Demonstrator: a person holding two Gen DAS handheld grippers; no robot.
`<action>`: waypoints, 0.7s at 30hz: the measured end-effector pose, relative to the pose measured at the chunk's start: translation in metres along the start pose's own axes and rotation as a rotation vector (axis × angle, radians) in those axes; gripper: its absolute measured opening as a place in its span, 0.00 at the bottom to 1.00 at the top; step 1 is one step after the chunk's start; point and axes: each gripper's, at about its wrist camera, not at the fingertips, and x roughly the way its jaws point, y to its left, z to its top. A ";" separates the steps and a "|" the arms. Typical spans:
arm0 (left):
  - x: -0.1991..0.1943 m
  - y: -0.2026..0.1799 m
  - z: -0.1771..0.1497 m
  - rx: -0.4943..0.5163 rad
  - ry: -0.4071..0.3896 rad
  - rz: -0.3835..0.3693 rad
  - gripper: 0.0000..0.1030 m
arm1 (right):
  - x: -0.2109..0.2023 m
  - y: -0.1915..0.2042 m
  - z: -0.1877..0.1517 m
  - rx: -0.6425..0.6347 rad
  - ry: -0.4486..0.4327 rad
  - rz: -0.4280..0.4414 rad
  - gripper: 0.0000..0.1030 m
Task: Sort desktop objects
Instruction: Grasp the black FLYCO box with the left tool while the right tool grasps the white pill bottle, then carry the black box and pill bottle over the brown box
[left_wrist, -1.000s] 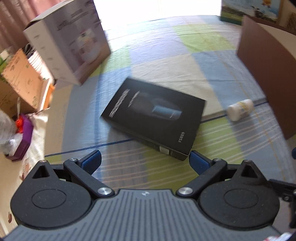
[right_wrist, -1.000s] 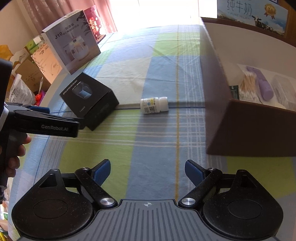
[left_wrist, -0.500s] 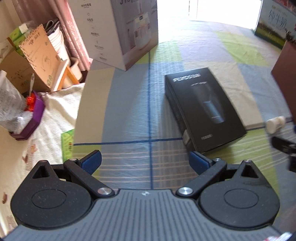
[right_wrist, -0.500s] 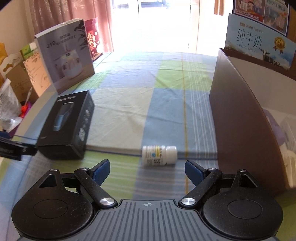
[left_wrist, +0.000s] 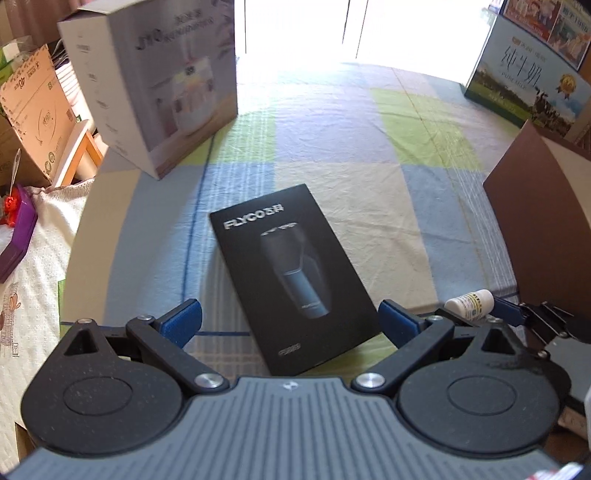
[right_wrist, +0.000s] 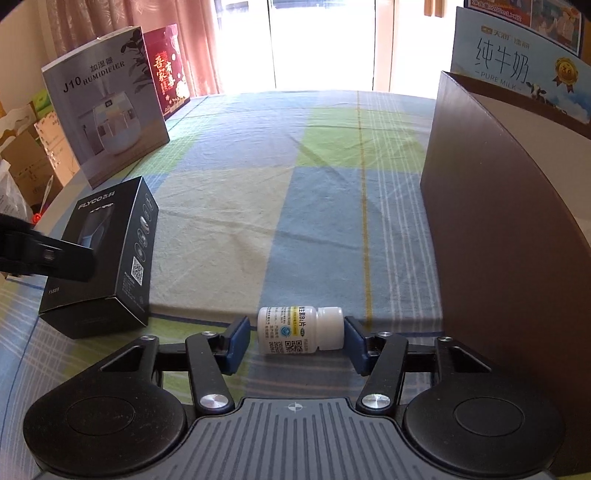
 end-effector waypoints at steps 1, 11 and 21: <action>0.006 -0.003 0.002 0.002 0.007 0.010 0.97 | 0.000 -0.001 0.000 0.002 0.000 0.000 0.50; 0.031 0.005 0.007 0.022 0.033 0.044 0.79 | 0.001 0.001 0.000 -0.014 0.000 -0.014 0.50; 0.050 0.017 0.012 0.038 0.067 0.054 0.76 | 0.004 0.005 0.002 -0.046 0.018 -0.040 0.50</action>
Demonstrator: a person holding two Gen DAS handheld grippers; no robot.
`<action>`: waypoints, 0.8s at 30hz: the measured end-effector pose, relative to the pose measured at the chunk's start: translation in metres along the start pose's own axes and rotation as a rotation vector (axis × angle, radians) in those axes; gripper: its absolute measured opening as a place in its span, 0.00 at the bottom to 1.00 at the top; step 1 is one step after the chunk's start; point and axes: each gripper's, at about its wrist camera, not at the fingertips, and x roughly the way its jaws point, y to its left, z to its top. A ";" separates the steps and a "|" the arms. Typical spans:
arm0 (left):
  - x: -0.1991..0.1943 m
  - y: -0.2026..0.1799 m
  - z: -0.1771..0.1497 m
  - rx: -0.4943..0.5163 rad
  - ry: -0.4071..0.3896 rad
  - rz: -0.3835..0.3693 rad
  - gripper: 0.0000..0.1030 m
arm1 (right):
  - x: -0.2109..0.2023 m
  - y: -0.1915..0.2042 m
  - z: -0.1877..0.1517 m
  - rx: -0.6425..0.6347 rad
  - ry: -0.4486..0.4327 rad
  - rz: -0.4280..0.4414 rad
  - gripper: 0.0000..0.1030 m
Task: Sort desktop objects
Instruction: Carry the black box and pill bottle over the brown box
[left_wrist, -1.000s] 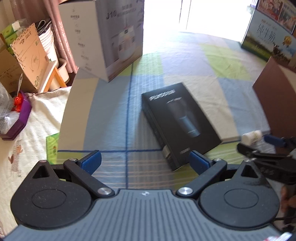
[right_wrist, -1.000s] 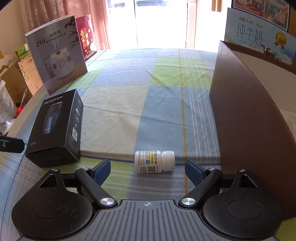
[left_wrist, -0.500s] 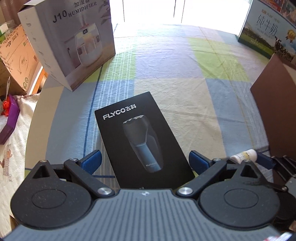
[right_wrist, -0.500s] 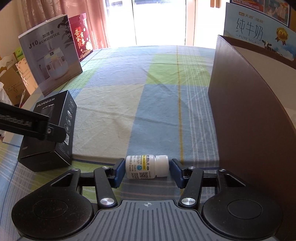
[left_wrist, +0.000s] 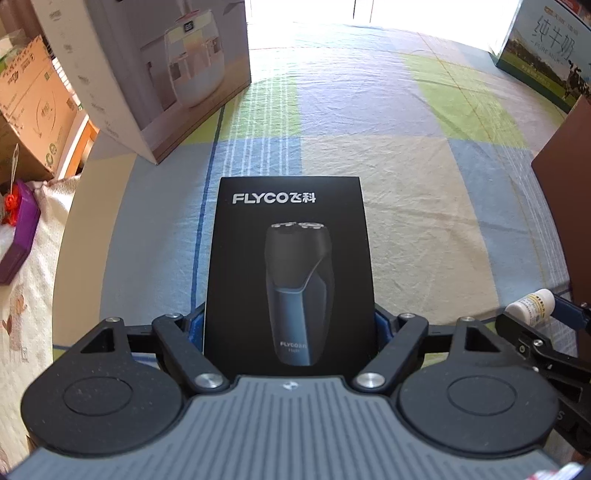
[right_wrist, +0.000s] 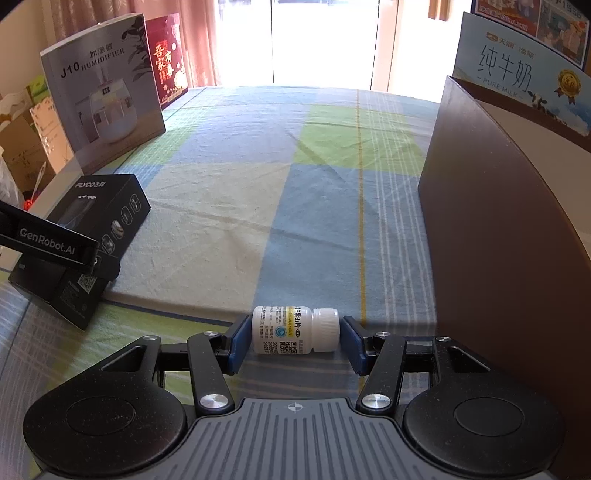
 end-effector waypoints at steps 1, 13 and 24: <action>0.001 -0.001 0.000 0.009 -0.005 0.001 0.75 | 0.000 0.000 0.000 -0.002 0.001 -0.002 0.48; -0.010 -0.005 -0.026 0.043 0.015 -0.001 0.75 | -0.004 0.000 0.000 -0.036 0.034 0.020 0.43; -0.043 -0.014 -0.093 0.055 0.075 -0.026 0.76 | -0.033 0.011 -0.028 -0.072 0.072 0.075 0.43</action>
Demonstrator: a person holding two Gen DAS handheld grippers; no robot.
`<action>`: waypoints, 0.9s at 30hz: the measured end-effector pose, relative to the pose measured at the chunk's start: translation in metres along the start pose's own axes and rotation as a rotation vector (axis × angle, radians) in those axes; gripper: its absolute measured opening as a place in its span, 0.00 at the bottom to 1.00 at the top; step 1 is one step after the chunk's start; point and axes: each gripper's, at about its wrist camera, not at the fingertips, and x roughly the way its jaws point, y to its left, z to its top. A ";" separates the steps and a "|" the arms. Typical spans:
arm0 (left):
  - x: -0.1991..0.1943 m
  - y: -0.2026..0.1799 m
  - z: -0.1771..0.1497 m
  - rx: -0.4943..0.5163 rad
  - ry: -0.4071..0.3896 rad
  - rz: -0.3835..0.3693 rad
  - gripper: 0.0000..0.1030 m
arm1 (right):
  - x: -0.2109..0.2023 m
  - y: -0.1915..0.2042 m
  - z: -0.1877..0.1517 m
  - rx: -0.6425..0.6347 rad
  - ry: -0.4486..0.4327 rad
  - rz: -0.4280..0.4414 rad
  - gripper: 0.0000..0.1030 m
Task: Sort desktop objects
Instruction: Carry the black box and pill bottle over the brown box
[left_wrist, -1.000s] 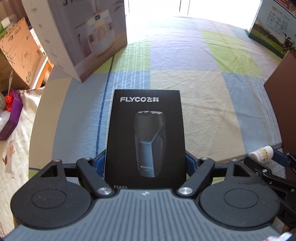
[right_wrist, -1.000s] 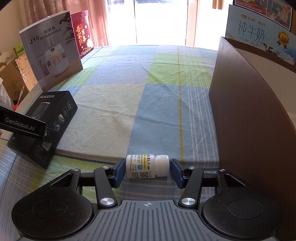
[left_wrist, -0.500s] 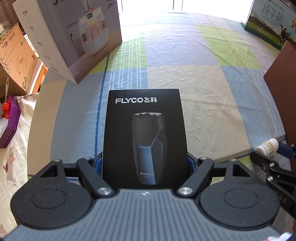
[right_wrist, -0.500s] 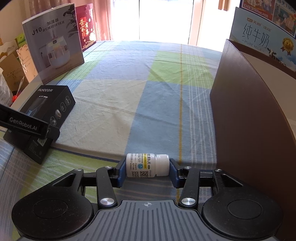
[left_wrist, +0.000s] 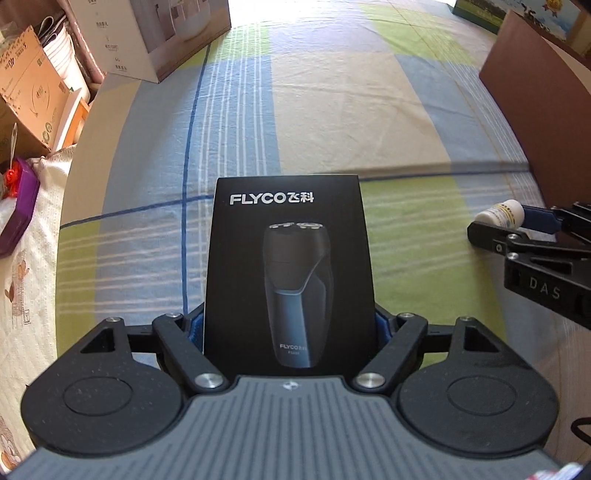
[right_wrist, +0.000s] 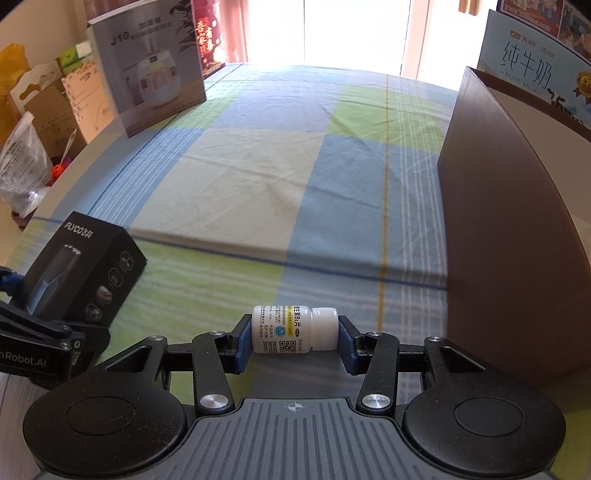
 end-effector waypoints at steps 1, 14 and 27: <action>0.000 -0.001 0.000 0.002 0.000 0.004 0.76 | -0.003 0.001 -0.004 -0.004 0.004 0.004 0.43; 0.002 -0.012 0.008 0.046 -0.064 0.046 0.76 | -0.044 -0.006 -0.043 0.047 0.041 0.008 0.43; -0.042 -0.054 -0.063 0.039 -0.036 -0.007 0.74 | -0.088 -0.040 -0.074 0.055 0.039 0.076 0.43</action>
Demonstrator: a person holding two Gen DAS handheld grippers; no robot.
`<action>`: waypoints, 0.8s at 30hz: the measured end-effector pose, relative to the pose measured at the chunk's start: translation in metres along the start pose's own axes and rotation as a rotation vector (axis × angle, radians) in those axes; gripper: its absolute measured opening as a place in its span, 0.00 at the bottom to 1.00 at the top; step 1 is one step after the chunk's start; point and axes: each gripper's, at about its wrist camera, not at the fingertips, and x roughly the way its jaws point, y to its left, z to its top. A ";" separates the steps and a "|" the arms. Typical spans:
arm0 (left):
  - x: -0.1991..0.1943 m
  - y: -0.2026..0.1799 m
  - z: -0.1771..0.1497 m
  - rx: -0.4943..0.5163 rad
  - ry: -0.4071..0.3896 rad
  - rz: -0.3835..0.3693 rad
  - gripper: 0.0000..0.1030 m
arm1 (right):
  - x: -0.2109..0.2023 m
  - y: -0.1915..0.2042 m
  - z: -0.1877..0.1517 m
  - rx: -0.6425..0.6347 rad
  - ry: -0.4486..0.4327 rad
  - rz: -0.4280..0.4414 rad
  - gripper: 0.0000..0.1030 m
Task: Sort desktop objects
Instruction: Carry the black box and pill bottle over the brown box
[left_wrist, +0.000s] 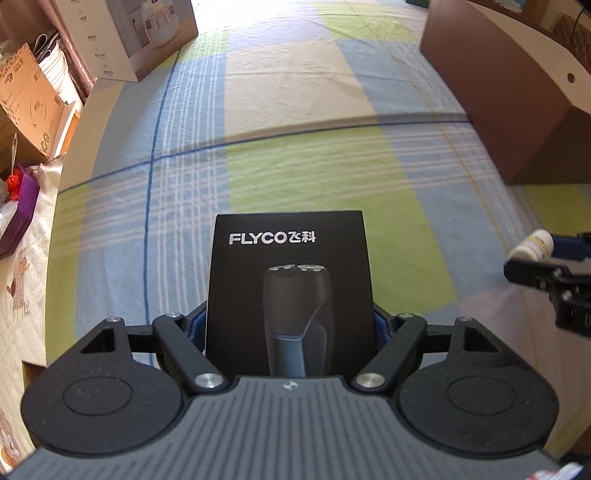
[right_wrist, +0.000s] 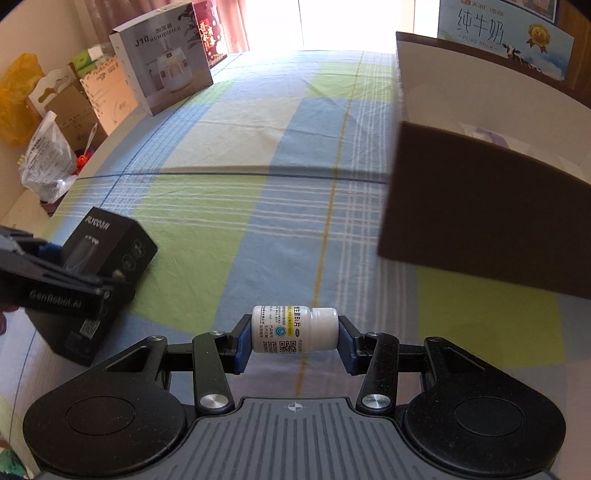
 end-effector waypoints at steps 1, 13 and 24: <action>-0.006 -0.006 -0.004 -0.003 -0.004 -0.004 0.74 | -0.006 -0.006 0.000 -0.002 -0.003 0.007 0.43; -0.090 -0.118 0.018 0.040 -0.164 -0.120 0.74 | -0.088 -0.088 0.000 -0.001 -0.087 0.033 0.43; -0.116 -0.205 0.067 0.088 -0.293 -0.138 0.74 | -0.141 -0.158 0.015 -0.007 -0.201 0.040 0.43</action>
